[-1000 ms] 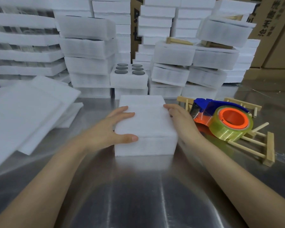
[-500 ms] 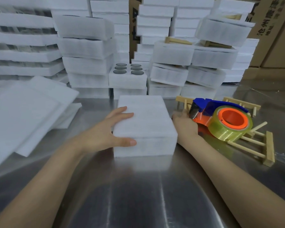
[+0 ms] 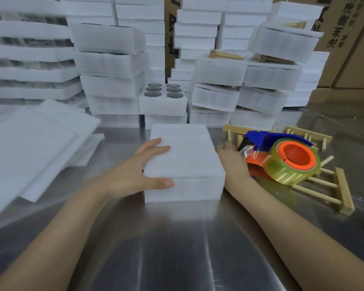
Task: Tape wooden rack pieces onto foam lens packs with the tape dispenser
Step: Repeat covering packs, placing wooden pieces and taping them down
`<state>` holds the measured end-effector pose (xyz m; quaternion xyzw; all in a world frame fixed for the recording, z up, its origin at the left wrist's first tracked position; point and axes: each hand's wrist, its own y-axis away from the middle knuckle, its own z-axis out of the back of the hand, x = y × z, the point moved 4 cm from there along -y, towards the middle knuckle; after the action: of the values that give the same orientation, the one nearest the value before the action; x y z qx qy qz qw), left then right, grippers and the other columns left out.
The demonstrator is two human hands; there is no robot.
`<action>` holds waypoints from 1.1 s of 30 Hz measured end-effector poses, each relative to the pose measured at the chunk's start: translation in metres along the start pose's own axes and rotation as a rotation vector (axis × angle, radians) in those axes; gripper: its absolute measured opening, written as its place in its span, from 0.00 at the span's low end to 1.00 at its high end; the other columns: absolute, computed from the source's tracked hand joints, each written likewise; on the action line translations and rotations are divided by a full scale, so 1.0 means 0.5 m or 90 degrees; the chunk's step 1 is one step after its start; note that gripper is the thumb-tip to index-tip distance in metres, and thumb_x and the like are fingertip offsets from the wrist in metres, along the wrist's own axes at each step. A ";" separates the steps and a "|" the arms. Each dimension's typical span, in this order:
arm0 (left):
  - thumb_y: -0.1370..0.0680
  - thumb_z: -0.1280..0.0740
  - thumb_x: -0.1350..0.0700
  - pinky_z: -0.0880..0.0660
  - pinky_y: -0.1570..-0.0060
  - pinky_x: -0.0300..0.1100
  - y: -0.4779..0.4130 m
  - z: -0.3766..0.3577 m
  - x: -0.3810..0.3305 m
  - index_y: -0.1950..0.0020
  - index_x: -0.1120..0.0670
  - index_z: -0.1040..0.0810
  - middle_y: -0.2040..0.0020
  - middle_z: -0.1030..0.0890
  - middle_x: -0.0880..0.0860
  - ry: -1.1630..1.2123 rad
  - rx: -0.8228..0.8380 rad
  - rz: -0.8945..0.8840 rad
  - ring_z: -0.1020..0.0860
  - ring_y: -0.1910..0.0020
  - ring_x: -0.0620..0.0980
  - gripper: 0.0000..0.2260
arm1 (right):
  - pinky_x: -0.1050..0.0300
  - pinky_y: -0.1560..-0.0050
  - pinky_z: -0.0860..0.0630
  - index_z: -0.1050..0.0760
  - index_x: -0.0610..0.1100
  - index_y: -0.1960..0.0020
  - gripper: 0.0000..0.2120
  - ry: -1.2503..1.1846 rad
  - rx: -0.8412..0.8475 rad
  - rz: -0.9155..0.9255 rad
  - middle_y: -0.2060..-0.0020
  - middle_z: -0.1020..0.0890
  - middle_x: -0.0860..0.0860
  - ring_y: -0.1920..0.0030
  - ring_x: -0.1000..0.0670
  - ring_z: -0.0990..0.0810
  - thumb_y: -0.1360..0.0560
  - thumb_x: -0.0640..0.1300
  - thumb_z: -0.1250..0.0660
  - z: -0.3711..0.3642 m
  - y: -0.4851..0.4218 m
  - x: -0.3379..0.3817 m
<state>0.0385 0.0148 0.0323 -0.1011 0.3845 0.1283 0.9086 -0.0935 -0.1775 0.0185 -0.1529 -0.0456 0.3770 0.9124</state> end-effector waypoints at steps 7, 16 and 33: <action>0.40 0.27 0.34 0.43 0.31 0.36 0.002 -0.001 0.004 0.29 0.34 0.37 0.27 0.50 0.27 0.005 0.000 0.001 0.48 0.28 0.28 0.40 | 0.52 0.53 0.24 0.29 0.38 0.40 0.12 -0.060 -0.103 0.056 0.39 0.30 0.42 0.48 0.44 0.23 0.22 0.32 0.42 0.043 -0.004 0.004; 0.40 0.26 0.32 0.44 0.29 0.38 0.000 0.001 0.009 0.29 0.33 0.37 0.27 0.50 0.27 0.000 -0.005 0.001 0.48 0.28 0.28 0.41 | 0.63 0.53 0.29 0.21 0.34 0.54 0.10 -0.399 -0.402 0.260 0.47 0.25 0.38 0.50 0.48 0.25 0.28 0.24 0.38 0.147 0.062 -0.007; 0.40 0.30 0.32 0.49 0.28 0.33 0.003 -0.001 0.002 0.21 0.42 0.52 0.24 0.54 0.30 -0.049 -0.002 0.029 0.51 0.28 0.27 0.53 | 0.49 0.61 0.26 0.17 0.41 0.55 0.11 -0.585 -0.255 0.360 0.54 0.17 0.51 0.60 0.41 0.20 0.28 0.32 0.37 0.184 0.089 0.022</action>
<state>0.0385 0.0165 0.0311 -0.0888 0.3514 0.1537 0.9192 -0.1338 -0.1173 0.0913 -0.1495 -0.4650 0.6179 0.6162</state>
